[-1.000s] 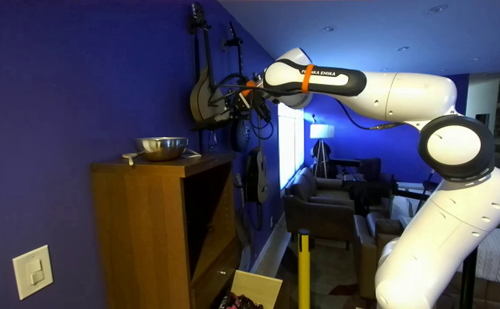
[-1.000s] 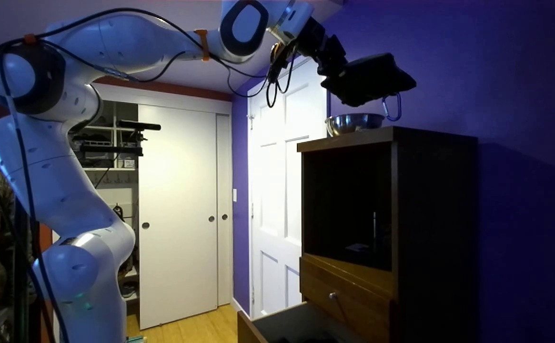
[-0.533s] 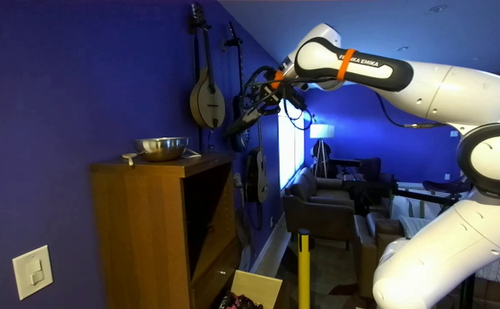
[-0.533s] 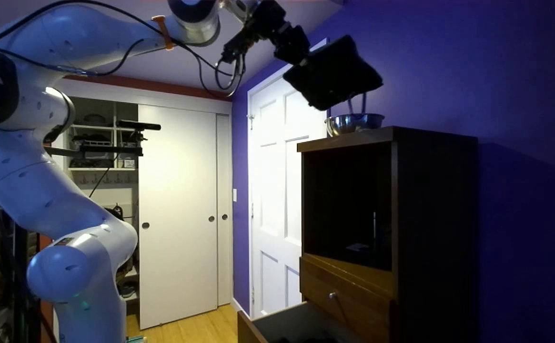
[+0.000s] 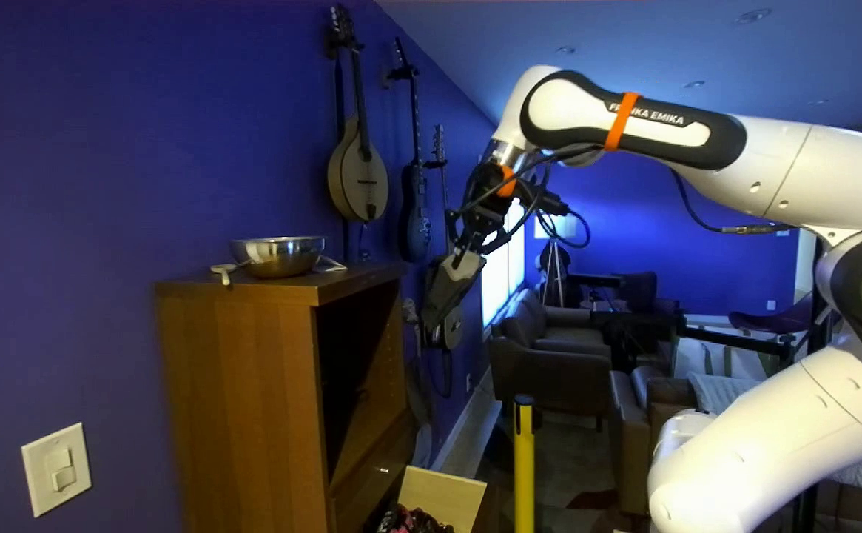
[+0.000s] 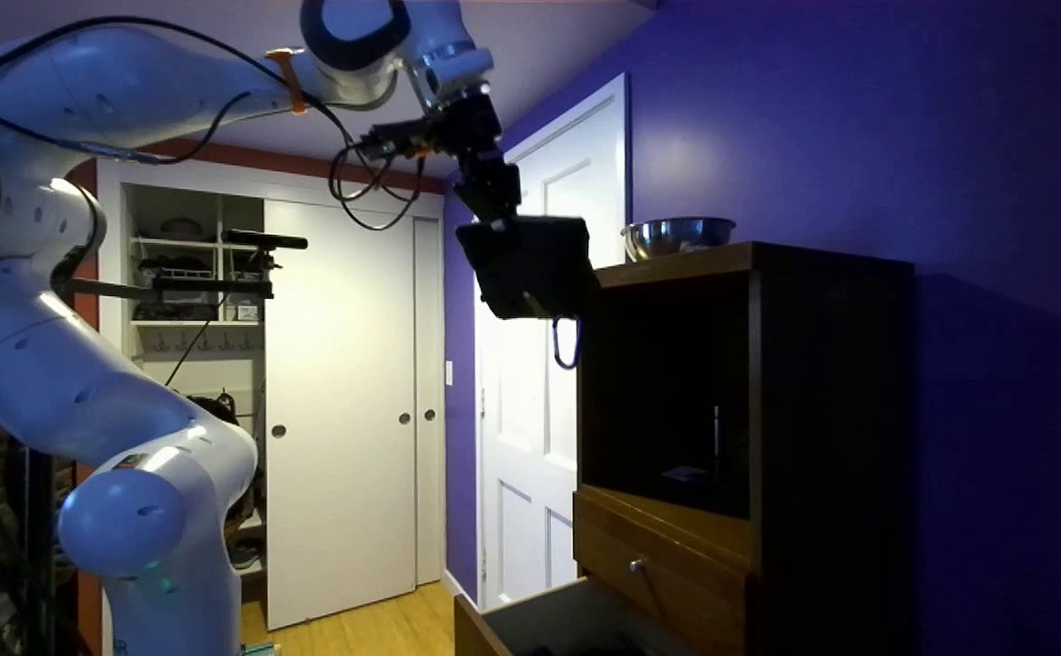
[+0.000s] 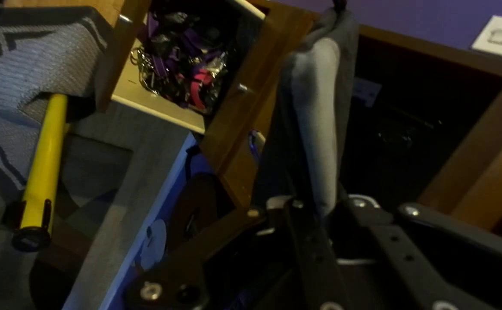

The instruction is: Put the grey bag in the open drawer

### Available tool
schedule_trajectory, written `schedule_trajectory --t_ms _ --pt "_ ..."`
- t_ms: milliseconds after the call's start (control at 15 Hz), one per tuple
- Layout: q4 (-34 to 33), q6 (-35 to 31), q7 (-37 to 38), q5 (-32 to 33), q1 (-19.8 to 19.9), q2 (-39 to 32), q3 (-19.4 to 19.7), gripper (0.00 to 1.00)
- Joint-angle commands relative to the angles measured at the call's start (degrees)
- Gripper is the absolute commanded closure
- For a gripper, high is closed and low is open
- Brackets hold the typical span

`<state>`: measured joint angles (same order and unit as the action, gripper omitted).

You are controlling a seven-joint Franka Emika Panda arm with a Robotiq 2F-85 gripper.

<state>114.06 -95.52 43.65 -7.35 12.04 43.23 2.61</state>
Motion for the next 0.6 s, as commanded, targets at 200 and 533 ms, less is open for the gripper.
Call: schedule_trajectory --t_ms 200,533 --pt "5.5 1.5 -8.3 1.1 -0.6 -15.6 0.4 0.97" --pt "7.9 -0.1 -7.4 0.6 -0.2 -20.8 1.2 0.87"
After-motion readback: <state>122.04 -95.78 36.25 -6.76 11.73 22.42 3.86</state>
